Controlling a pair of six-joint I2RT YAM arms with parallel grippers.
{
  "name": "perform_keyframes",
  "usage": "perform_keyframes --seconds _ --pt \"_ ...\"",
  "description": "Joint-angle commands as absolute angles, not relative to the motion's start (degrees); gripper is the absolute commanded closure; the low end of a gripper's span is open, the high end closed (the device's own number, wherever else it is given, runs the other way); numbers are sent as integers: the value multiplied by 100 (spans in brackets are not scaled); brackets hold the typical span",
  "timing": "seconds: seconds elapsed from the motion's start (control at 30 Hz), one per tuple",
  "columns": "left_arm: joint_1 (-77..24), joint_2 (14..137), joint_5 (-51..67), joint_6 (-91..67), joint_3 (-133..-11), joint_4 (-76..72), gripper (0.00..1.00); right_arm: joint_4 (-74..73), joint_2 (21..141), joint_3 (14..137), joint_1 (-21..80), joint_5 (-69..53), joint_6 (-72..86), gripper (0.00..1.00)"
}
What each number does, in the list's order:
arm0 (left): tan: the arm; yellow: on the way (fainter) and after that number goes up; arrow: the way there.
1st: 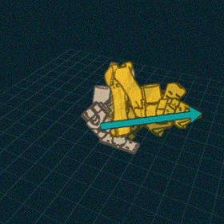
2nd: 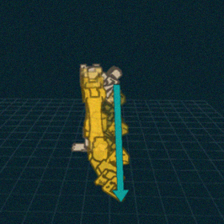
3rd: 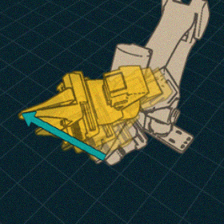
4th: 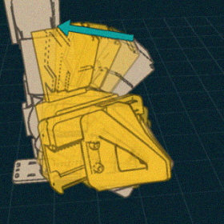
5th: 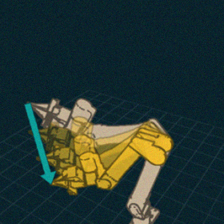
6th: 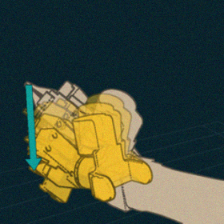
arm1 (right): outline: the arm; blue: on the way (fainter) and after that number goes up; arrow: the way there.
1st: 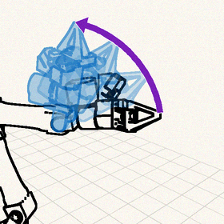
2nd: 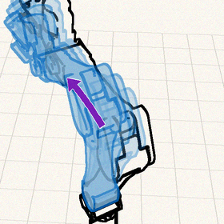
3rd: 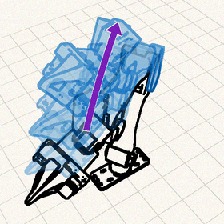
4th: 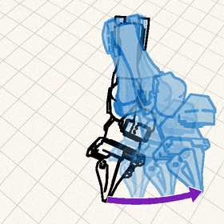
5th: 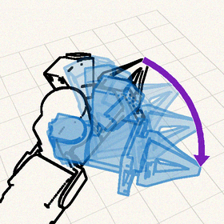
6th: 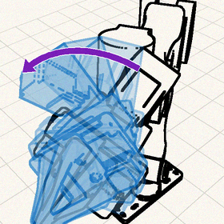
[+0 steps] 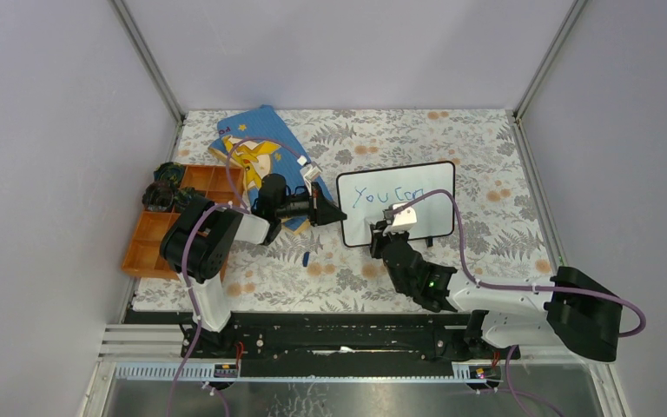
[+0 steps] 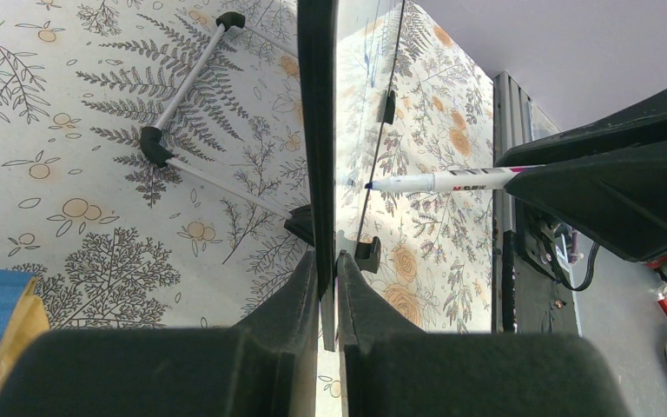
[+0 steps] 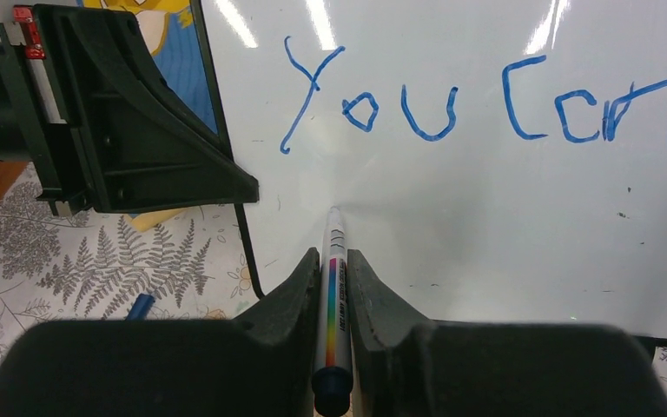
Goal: Write a sentence on the whiteboard
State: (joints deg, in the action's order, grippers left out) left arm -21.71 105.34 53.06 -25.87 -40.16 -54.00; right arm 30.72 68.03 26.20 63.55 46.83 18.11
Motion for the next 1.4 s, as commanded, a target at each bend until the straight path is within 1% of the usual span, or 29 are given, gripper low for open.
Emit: perform_keyframes --seconds 0.0,0.9,1.37 --pt "-2320 10661 5181 -2224 -3982 -4844 100 3080 6851 2839 6268 4677 2021 100" --pt "-2325 10644 5172 -2206 -3991 -4792 100 2294 6714 2604 6258 4411 2486 100" --pt "-2333 10628 5168 -2201 -3991 -4790 100 2291 6638 2550 6258 4221 2495 100"
